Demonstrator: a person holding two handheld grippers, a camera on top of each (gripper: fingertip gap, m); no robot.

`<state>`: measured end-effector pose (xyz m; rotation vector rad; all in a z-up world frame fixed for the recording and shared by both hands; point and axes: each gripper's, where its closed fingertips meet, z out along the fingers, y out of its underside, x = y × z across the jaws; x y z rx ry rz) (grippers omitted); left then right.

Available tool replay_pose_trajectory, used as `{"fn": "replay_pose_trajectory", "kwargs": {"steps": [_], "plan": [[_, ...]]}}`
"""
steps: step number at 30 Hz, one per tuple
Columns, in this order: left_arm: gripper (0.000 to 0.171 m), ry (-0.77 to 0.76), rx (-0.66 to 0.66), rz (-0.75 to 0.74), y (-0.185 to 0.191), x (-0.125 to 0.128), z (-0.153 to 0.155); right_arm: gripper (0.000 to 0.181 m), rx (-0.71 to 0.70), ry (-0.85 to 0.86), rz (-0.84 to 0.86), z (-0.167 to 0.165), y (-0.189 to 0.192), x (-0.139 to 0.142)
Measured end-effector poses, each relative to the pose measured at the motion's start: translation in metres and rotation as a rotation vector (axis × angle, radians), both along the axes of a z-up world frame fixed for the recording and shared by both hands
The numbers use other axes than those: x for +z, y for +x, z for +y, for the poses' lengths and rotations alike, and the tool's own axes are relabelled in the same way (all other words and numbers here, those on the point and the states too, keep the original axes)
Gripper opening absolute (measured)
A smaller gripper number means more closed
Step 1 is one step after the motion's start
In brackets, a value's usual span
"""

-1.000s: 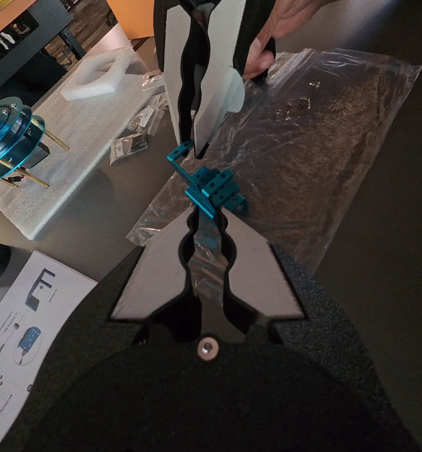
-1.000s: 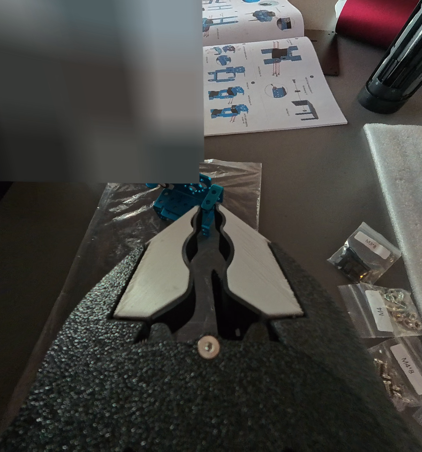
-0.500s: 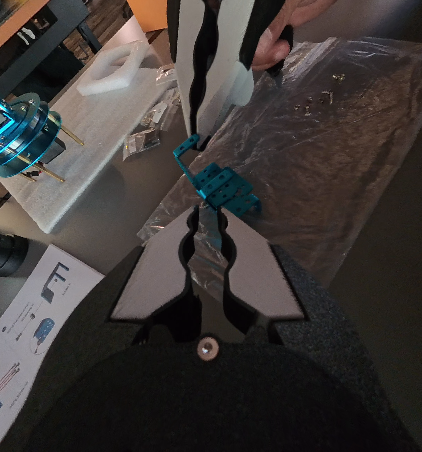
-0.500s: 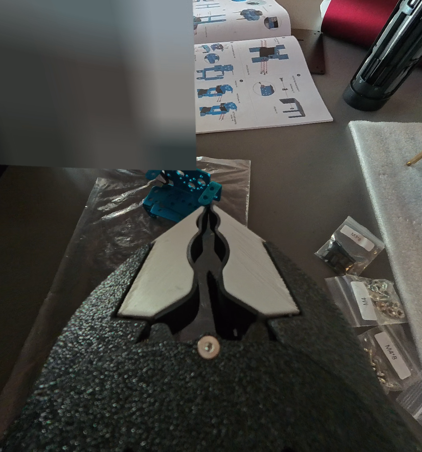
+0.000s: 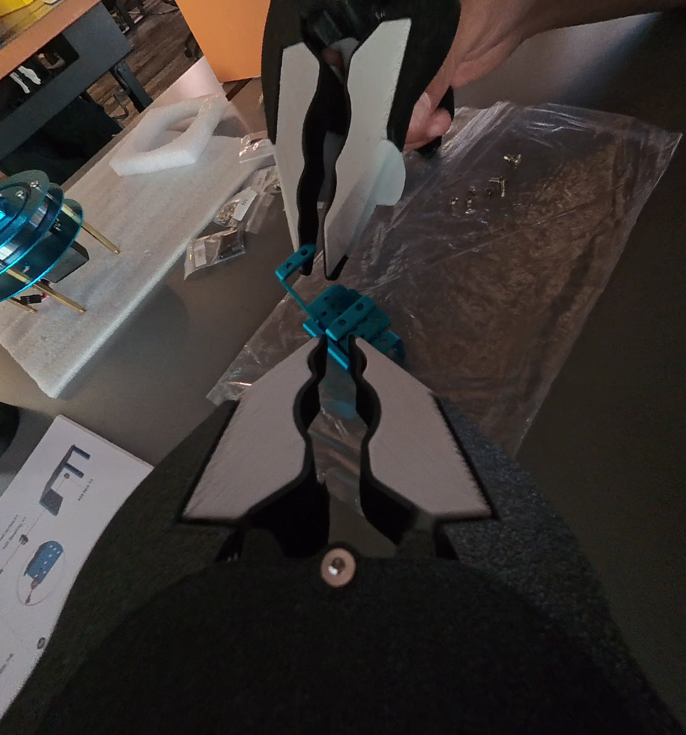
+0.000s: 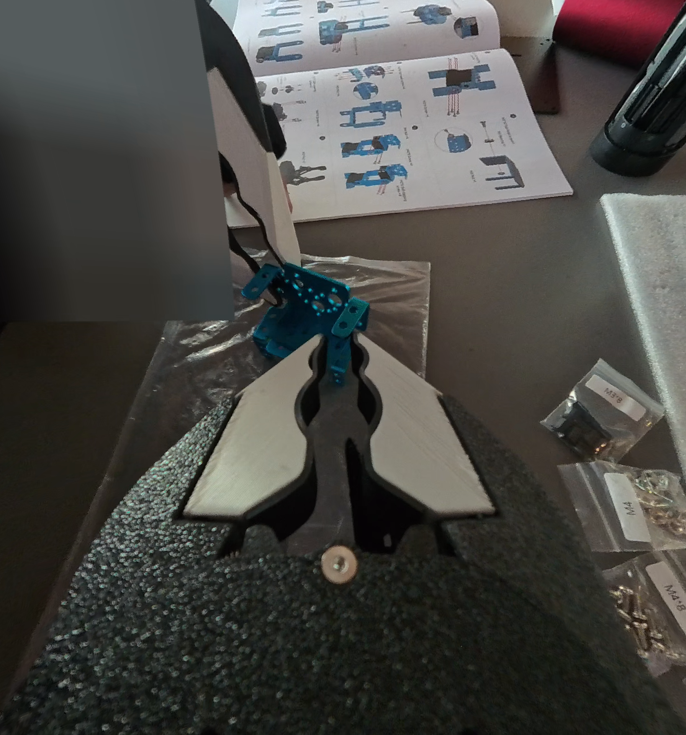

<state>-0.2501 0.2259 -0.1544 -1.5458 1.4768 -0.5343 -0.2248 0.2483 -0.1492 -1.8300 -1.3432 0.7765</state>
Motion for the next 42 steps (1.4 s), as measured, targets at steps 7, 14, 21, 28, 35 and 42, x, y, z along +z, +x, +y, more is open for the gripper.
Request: {"fn": "replay_pose_trajectory", "kwargs": {"steps": [7, 14, 21, 28, 35, 42], "plan": [[0.01, 0.018, 0.002, 0.0, -0.001, 0.0, -0.003, 0.011, 0.006, 0.016, -0.013, -0.003, -0.002, 0.001], [0.011, 0.062, 0.001, 0.018, 0.003, 0.0, -0.006, 0.011, -0.019, -0.044, 0.024, 0.001, -0.001, 0.0], [0.012, 0.075, 0.001, 0.02, 0.007, 0.0, -0.009, 0.011, -0.022, -0.033, 0.016, 0.0, -0.002, -0.001], [0.012, 0.112, 0.03, 0.037, 0.001, -0.001, -0.003, 0.012, -0.027, -0.02, 0.007, 0.0, -0.004, -0.002], [0.012, 0.124, 0.009, 0.054, 0.003, -0.005, -0.007, 0.012, -0.022, 0.006, -0.034, -0.001, -0.003, -0.008], [0.021, 0.108, 0.017, 0.036, 0.004, -0.003, -0.005, 0.012, -0.032, -0.003, -0.033, 0.002, 0.0, -0.007]]}}
